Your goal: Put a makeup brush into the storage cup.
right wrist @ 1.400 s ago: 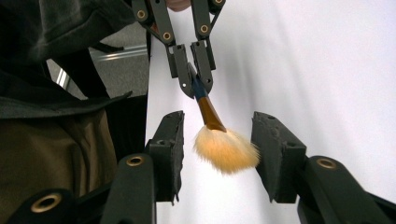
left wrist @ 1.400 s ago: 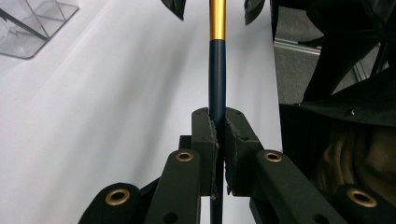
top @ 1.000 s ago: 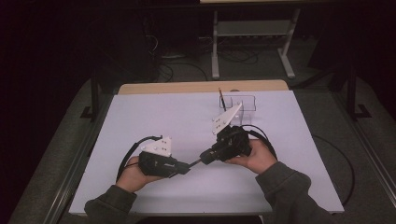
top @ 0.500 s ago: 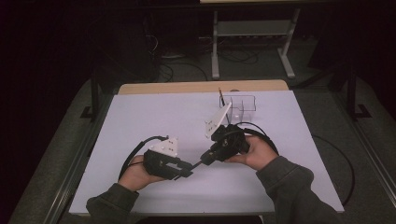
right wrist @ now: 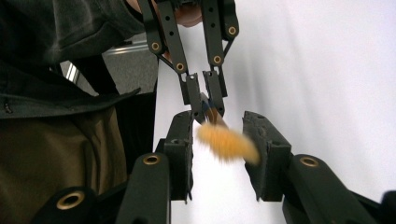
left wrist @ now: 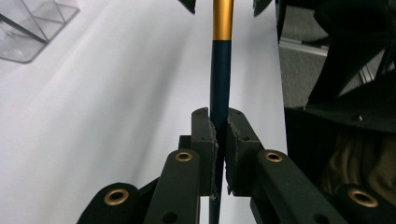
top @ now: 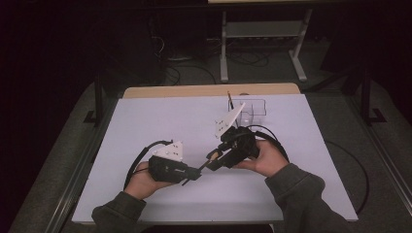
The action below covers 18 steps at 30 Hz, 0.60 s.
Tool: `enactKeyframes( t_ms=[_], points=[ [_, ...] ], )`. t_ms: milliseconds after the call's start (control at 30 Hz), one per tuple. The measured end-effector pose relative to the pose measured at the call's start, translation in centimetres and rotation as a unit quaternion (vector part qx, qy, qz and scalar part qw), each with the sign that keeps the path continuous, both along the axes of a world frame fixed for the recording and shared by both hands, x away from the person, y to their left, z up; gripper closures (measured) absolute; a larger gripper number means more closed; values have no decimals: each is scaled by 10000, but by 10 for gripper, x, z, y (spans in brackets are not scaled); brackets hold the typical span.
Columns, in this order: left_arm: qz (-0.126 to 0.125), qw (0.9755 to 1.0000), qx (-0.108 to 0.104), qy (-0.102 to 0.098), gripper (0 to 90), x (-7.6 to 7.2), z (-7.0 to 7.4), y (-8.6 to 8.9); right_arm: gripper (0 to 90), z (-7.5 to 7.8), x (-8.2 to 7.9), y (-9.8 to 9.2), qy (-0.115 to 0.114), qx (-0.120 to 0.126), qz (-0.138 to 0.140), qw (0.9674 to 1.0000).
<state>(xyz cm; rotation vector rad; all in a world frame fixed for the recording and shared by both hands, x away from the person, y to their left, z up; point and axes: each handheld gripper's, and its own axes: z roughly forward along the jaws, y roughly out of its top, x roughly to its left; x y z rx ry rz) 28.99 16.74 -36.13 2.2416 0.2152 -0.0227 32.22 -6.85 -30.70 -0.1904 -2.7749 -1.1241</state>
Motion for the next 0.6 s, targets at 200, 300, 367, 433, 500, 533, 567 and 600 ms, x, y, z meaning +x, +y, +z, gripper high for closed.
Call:
enactKeyframes(
  t_ms=[200, 300, 367, 433, 500, 533, 567, 600],
  points=[
    [140, 9997, -211, 67, 832, 0, -2, 0, 644, -6, 2, -3, 177, 328, -101, 9993],
    [162, 9995, -252, 82, 832, 0, -3, -1, 698, -8, 3, -3, 202, 411, -93, 9989],
    [146, 9997, -213, 42, 832, 0, -4, -1, 734, -9, 3, -4, 241, 469, -91, 9986],
    [152, 9996, -223, 46, 833, 0, -5, -2, 751, -9, 3, -4, 275, 497, -89, 9983],
    [101, 9998, -173, 17, 833, 0, -5, -3, 807, -9, 4, -4, 321, 538, -68, 9980],
    [99, 9998, -152, 26, 832, 0, -5, -3, 815, -9, 4, -4, 338, 542, -72, 9979],
    [111, 9998, -164, 35, 832, -1, -6, -4, 818, -9, 4, -4, 365, 529, -53, 9979],
    [94, 9998, -140, 52, 833, -1, -6, -4, 822, -10, 4, -3, 321, 519, -29, 9981]
  ],
)
